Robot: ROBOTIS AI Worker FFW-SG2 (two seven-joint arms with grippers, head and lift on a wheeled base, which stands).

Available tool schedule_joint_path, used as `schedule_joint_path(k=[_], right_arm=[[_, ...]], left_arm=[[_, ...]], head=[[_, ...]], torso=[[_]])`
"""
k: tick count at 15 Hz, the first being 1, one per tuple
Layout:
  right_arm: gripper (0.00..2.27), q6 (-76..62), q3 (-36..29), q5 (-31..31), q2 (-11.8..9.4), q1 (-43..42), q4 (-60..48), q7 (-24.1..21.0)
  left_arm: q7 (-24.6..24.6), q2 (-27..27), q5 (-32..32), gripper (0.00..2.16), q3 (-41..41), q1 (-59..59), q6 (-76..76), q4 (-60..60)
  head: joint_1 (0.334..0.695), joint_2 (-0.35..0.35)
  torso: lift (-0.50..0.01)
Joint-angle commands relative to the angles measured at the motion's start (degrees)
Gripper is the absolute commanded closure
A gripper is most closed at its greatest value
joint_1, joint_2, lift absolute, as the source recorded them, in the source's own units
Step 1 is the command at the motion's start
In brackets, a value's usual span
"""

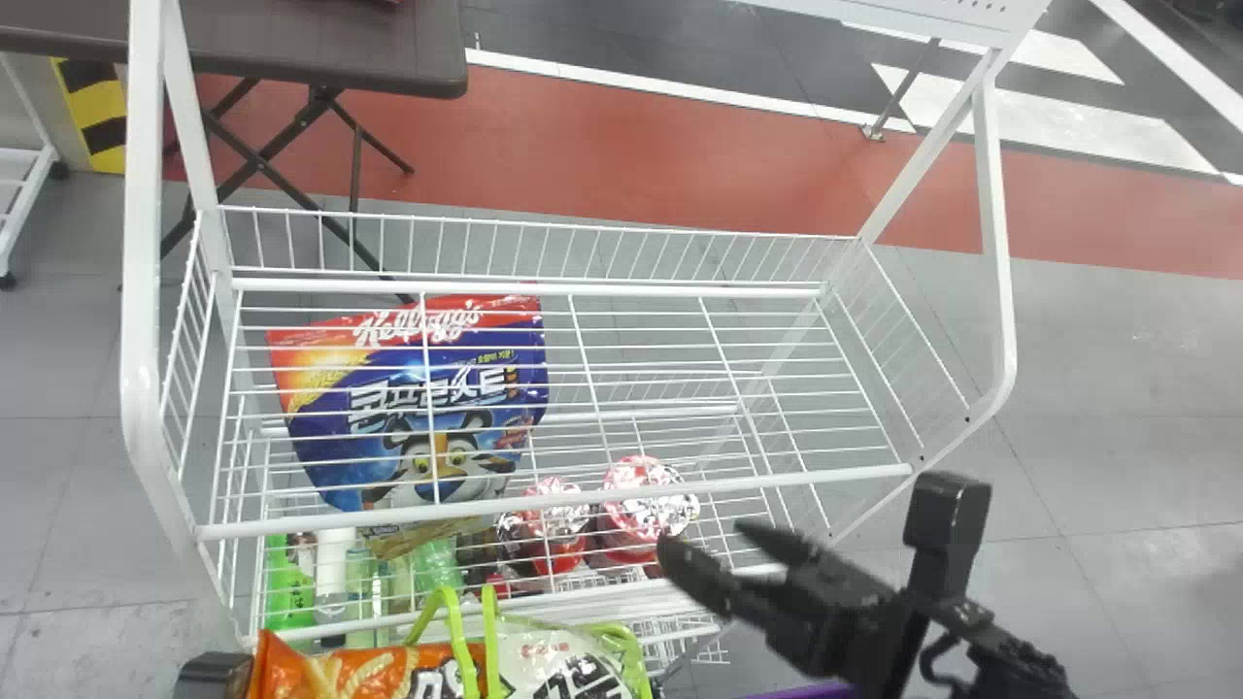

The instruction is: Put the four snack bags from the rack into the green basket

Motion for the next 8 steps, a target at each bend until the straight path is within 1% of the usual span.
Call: schedule_joint_path(k=[1,2,3,5,8], right_arm=[[0.08,-20.5,5.7,4.7,0.1,0.7,3.1,-5.8],[0.08,-25.6,7.4,5.9,0.1,0.7,4.1,-8.6],[0.08,-28.2,8.9,7.3,0.1,0.7,4.6,-10.2],[0.08,-28.9,11.1,9.1,0.1,0.6,4.6,-11.0],[0.08,-31.1,11.9,9.7,0.1,0.9,4.6,-11.5]], left_arm=[[0.3,-0.1,0.0,2.13,0.2,0.0,-0.6,0.6],[0.3,-0.1,0.0,2.13,0.2,0.0,-0.6,0.6],[0.2,0.0,0.0,2.13,0.2,0.1,-0.6,0.6],[0.2,-0.1,0.0,2.13,0.3,0.1,-0.8,0.6],[0.0,-0.1,0.0,2.13,0.4,0.1,-0.8,0.6]], head=[[0.695,-0.350],[0.695,-0.350],[0.695,-0.350],[0.695,-0.350],[0.695,-0.350]], torso=[[-0.006],[-0.006],[-0.006],[-0.006],[-0.006]])
